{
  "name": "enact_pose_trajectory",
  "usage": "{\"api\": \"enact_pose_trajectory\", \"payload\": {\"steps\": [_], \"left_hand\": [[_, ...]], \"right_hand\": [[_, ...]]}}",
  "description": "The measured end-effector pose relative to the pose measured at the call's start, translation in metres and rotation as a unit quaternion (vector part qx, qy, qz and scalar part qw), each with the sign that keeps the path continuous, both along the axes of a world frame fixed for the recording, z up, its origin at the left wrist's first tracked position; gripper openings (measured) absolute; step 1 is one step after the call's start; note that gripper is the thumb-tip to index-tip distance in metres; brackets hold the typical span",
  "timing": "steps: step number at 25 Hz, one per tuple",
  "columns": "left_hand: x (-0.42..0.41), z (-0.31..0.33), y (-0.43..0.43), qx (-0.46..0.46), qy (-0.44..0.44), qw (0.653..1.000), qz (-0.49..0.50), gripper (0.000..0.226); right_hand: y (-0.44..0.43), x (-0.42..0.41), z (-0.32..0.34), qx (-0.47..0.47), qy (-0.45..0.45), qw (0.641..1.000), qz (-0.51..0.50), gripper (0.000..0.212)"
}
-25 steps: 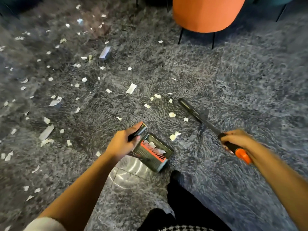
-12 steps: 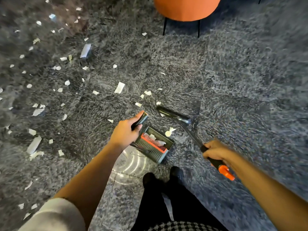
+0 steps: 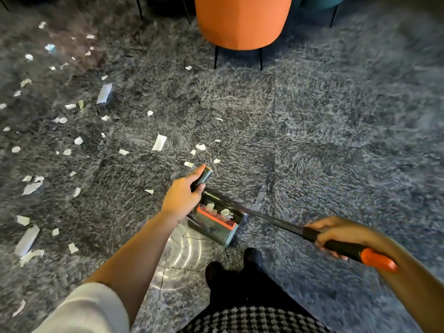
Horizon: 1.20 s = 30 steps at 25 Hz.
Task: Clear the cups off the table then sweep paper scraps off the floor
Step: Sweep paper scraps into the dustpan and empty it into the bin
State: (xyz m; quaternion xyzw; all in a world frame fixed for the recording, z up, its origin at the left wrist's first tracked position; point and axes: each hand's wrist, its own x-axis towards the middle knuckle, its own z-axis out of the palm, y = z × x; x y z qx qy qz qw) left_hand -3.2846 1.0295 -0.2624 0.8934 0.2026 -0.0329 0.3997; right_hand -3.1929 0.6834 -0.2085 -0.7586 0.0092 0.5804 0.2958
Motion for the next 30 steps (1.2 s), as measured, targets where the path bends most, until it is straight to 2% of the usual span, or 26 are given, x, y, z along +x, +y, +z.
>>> {"api": "enact_pose_trajectory", "payload": {"steps": [7, 13, 18, 21, 25, 30], "left_hand": [[-0.022, 0.000, 0.034, -0.027, -0.031, 0.999, 0.024, 0.053], [-0.031, -0.003, 0.079, -0.095, -0.071, 0.987, 0.108, 0.050], [-0.010, 0.000, 0.117, -0.117, -0.085, 0.978, 0.152, 0.049], [0.012, 0.001, 0.134, -0.126, -0.079, 0.975, 0.163, 0.048], [0.060, 0.006, 0.164, -0.140, -0.072, 0.970, 0.183, 0.048], [0.091, 0.007, 0.197, -0.085, -0.037, 0.984, 0.153, 0.049]], "right_hand": [[0.010, 0.019, 0.013, 0.030, -0.009, 0.992, -0.119, 0.039], [0.077, 0.044, 0.004, 0.013, -0.079, 0.984, -0.160, 0.025], [0.142, 0.114, -0.017, 0.001, -0.127, 0.979, -0.157, 0.006], [0.176, 0.169, -0.032, -0.009, -0.147, 0.978, -0.146, 0.019], [0.220, 0.239, -0.048, -0.001, -0.147, 0.976, -0.161, 0.021], [0.269, 0.309, -0.060, 0.012, -0.156, 0.975, -0.160, 0.024]]}}
